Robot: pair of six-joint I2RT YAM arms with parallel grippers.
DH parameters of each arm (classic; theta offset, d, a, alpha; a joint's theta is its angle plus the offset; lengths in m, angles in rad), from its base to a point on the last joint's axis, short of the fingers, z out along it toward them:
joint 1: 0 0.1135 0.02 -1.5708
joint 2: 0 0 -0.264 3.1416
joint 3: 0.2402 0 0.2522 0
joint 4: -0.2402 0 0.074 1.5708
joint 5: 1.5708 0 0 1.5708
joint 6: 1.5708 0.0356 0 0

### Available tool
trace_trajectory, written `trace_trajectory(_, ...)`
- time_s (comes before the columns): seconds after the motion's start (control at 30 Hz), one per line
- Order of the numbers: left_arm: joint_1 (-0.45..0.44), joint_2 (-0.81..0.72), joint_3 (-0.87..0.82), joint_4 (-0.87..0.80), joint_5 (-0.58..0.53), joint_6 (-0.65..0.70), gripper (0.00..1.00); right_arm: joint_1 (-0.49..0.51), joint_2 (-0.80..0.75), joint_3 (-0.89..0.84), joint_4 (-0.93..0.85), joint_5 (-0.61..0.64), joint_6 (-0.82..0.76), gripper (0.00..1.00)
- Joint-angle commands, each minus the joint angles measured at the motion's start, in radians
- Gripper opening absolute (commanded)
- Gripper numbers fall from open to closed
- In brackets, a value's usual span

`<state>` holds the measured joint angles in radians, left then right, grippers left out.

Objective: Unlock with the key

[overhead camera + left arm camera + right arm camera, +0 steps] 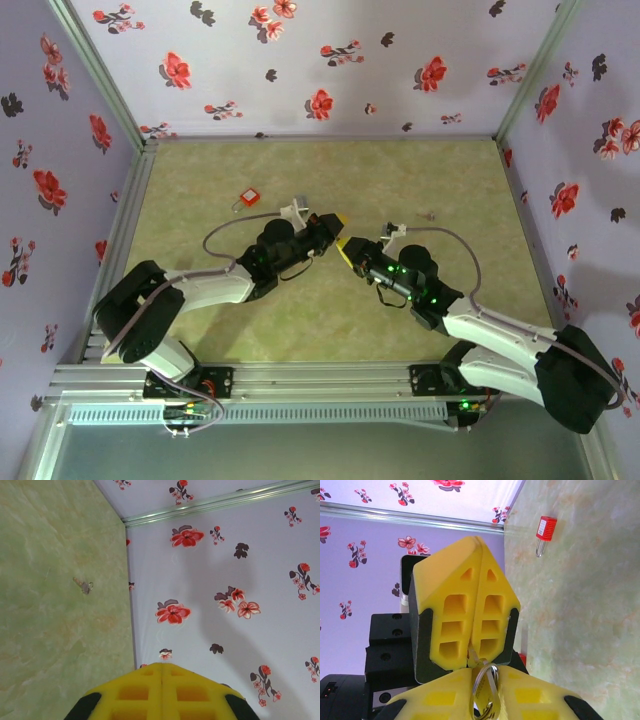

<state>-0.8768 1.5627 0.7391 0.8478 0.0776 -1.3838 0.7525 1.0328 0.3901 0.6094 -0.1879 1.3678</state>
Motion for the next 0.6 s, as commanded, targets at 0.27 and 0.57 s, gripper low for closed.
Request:
trace_trajectory(0.27,-0.026,0.029,-0.04,0.096,-0.009,-0.013,0.0,-0.042,-0.015,-0.02,0.075,-0.005,0.017,0.07)
trace_trajectory(0.57,-0.056,0.083,-0.047,0.186,-0.007,-0.04,0.0,-0.053,-0.008,-0.012,0.119,-0.025,0.031,0.0)
